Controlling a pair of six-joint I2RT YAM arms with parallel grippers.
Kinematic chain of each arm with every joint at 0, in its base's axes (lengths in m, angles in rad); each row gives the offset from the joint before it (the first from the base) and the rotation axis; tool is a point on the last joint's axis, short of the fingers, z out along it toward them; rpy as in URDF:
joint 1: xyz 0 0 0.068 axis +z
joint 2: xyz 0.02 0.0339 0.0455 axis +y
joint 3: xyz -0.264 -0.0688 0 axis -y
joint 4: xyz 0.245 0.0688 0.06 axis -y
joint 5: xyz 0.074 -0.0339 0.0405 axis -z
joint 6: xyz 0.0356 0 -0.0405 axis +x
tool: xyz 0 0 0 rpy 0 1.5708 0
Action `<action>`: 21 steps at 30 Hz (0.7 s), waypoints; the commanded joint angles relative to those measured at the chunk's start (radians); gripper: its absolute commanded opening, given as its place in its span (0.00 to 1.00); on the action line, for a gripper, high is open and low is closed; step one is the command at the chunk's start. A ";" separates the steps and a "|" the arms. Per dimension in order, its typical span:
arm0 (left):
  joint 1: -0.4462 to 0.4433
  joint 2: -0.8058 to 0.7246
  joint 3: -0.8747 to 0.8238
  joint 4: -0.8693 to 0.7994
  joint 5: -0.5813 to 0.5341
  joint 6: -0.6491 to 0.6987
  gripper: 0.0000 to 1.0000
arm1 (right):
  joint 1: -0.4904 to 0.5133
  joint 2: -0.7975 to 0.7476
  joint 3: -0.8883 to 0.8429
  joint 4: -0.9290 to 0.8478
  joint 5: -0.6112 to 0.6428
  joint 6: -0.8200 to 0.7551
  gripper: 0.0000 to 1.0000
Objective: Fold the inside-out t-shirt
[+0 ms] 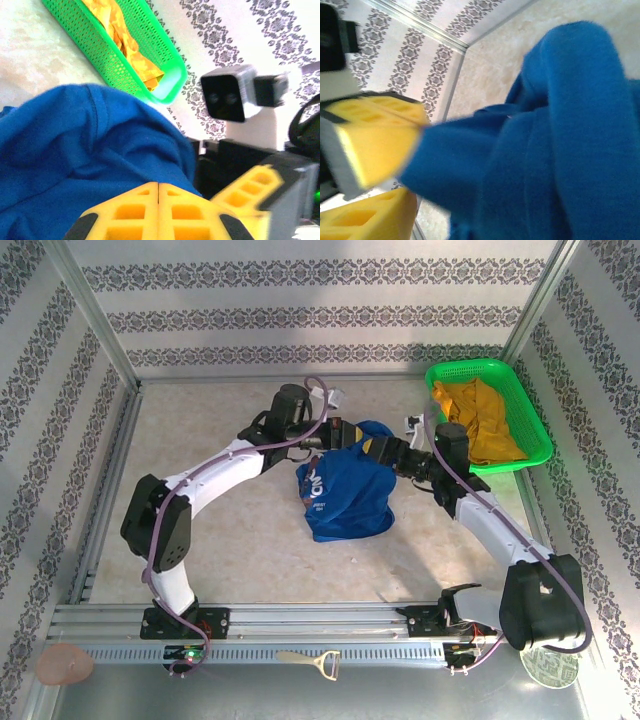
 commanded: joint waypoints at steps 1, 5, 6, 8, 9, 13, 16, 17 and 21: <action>0.017 -0.066 -0.003 0.113 -0.007 -0.057 0.00 | -0.009 -0.010 -0.049 0.016 0.040 -0.014 0.70; 0.025 -0.083 -0.026 0.226 0.009 -0.151 0.00 | -0.023 0.005 -0.083 -0.038 0.107 -0.035 0.71; 0.028 -0.087 -0.033 0.259 0.011 -0.176 0.00 | -0.028 0.007 -0.078 -0.077 0.124 -0.045 0.72; 0.032 -0.094 -0.040 0.320 0.010 -0.226 0.00 | -0.043 -0.007 -0.066 -0.143 0.146 -0.063 0.73; 0.032 -0.095 -0.038 0.333 0.009 -0.241 0.00 | -0.049 -0.023 -0.054 -0.177 0.156 -0.071 0.73; 0.031 -0.102 -0.022 0.339 0.003 -0.261 0.00 | -0.054 -0.125 0.035 -0.330 0.187 -0.117 0.74; 0.032 -0.104 -0.014 0.340 -0.004 -0.275 0.00 | -0.054 -0.196 0.127 -0.432 0.229 -0.153 0.73; 0.032 -0.104 -0.011 0.343 -0.003 -0.281 0.00 | -0.053 -0.214 0.157 -0.456 0.246 -0.166 0.73; 0.032 -0.105 -0.004 0.352 -0.005 -0.296 0.00 | -0.033 -0.213 0.264 -0.494 0.261 -0.206 0.73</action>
